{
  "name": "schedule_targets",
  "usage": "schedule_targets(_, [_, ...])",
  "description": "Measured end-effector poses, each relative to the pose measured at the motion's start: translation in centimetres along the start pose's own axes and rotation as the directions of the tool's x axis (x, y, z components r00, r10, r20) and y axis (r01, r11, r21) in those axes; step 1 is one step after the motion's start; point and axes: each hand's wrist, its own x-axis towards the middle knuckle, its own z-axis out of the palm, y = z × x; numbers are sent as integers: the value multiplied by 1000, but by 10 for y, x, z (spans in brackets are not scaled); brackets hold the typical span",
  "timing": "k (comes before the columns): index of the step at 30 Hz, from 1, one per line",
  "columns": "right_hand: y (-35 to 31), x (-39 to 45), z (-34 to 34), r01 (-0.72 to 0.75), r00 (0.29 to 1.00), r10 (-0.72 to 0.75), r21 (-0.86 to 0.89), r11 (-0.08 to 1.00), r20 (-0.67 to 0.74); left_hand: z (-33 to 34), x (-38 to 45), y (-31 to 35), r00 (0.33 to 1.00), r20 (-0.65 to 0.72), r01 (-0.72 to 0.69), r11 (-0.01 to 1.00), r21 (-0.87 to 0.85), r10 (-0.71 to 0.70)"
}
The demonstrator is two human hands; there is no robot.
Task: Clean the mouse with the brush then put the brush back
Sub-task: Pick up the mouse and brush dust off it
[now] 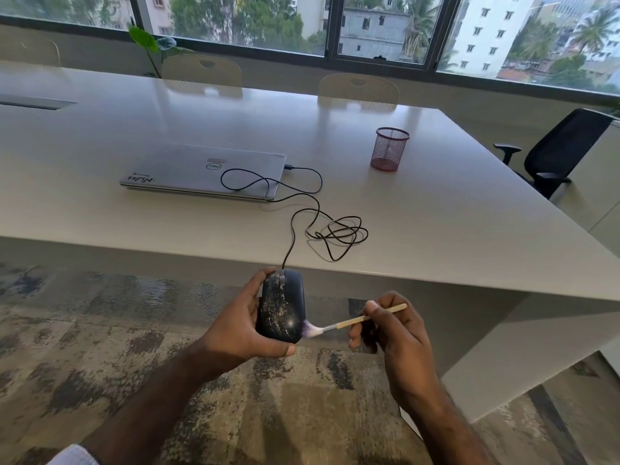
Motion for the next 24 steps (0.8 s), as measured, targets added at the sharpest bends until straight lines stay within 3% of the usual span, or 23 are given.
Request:
schedule_targets(5, [-3,2,2,50,998,-48,37,998,-49,1,-1,1,1000,-11,6,1000,8,-6])
schedule_targets(10, [-1,-2,3,45,999,-45,12,999,27,3,-1,0,1000,-25,2,999,37,-2])
schedule_targets(15, [-4,-1,1,80,997,-79,33,996,-14,1,-1,-2,999,-31,20,999,44,-18])
schedule_targets(24, [-3,0,3,73,997,-72,-62,995,20,5,-1,-5,998,-44,51,997,55,-49])
